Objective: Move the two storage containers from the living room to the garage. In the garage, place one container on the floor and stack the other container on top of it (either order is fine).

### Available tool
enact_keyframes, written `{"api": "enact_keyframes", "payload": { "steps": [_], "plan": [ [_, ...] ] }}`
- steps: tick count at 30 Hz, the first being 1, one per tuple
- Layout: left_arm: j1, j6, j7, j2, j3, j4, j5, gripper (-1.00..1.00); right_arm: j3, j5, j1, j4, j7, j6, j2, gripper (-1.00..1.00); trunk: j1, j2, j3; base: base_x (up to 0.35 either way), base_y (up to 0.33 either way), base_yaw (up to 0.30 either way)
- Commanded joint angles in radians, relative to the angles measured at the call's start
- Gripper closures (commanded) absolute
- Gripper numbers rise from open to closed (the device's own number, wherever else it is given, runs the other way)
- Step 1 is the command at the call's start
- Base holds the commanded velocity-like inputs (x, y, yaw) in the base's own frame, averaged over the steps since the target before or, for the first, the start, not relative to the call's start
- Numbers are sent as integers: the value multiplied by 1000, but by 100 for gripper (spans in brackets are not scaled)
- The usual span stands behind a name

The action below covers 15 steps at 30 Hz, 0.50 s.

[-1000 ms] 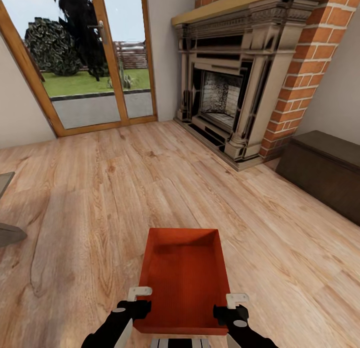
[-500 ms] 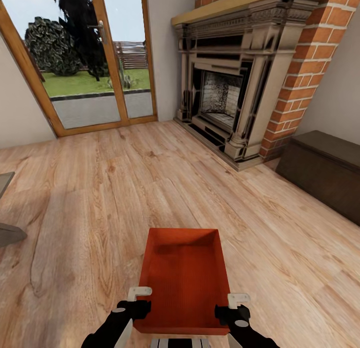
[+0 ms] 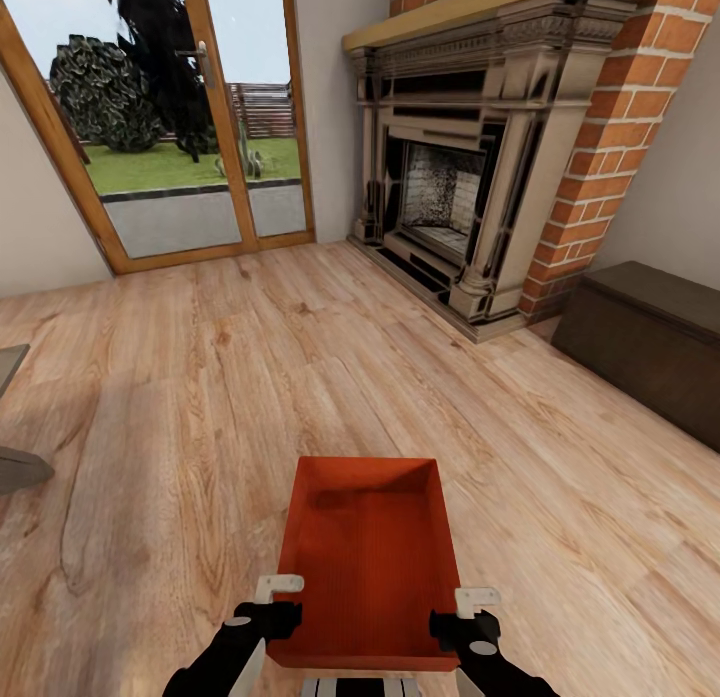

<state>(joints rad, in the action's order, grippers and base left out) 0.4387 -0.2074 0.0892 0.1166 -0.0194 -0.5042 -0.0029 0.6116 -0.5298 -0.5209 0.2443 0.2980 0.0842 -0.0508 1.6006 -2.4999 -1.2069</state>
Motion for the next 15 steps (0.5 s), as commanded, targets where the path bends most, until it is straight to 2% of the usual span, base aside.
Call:
{"api": "enact_keyframes", "payload": {
  "steps": [1, 15],
  "plan": [
    [0, -6, 4, 0, -2, -2, 0, -100, 8, -10, -1, 0, 4, 5, -1, -100, 0, 0, -1, 0, 0, 0],
    [0, -6, 4, 0, -2, -2, 0, -100, 7, -10, -1, 0, 29, 2, -3, -100, 0, 0, -1, 0, 0, -41]
  ]
}}
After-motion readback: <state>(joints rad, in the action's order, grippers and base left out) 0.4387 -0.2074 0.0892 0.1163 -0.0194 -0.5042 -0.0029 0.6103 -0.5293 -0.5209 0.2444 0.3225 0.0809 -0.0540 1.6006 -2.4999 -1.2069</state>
